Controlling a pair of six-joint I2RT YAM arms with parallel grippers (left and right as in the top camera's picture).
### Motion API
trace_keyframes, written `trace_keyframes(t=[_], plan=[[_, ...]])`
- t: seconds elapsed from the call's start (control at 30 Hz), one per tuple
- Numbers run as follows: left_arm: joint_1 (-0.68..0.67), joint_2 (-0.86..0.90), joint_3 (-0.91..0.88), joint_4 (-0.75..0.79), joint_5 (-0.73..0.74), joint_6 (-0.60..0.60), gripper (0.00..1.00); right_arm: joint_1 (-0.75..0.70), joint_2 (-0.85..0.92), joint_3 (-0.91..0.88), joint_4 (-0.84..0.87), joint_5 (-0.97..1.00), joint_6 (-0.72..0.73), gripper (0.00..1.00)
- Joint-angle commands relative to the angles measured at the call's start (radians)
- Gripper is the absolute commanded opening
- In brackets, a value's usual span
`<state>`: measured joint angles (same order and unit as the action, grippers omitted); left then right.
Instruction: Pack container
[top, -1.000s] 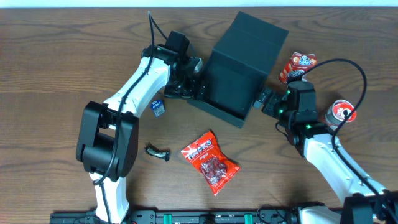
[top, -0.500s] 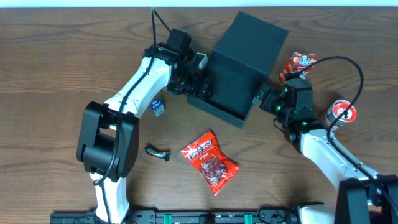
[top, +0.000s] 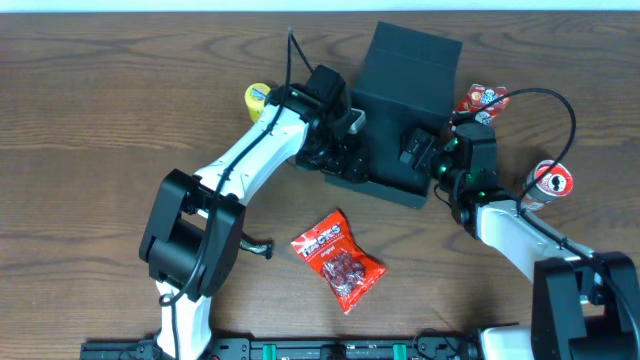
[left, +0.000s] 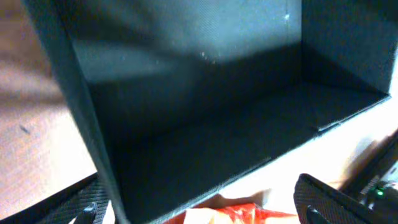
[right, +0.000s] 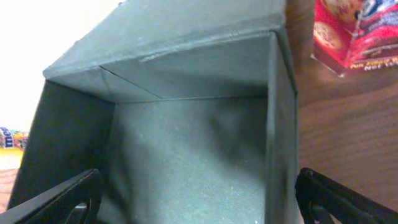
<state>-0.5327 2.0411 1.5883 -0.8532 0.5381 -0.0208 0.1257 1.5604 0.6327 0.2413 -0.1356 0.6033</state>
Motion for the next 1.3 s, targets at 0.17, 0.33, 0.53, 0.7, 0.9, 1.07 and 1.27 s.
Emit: trace_keyframes(t=[0.17,0.33,0.53,0.7,0.9,1.07,1.27], plan=[[-0.019,-0.04,-0.003,-0.089,0.005,-0.072,0.95,-0.006,0.005,0.0,0.04,-0.005,0.013,0.99],[-0.069,-0.098,-0.003,-0.085,-0.087,-0.072,0.95,-0.006,0.007,0.0,0.066,-0.038,0.014,0.99],[-0.066,-0.108,-0.003,-0.068,-0.221,-0.044,0.95,-0.006,0.007,0.0,0.081,-0.055,0.013,0.99],[-0.029,-0.107,-0.003,-0.041,-0.233,-0.001,0.95,-0.006,0.007,0.0,0.085,-0.056,0.013,0.99],[-0.003,-0.082,-0.005,0.045,-0.211,0.056,0.95,-0.006,0.007,0.0,0.091,-0.056,0.013,0.99],[-0.009,-0.067,-0.014,0.072,-0.156,0.072,0.95,-0.006,0.007,0.0,0.109,-0.056,0.014,0.99],[-0.011,-0.066,-0.092,0.137,-0.152,0.085,0.95,0.007,0.009,0.0,0.141,-0.056,0.013,0.99]])
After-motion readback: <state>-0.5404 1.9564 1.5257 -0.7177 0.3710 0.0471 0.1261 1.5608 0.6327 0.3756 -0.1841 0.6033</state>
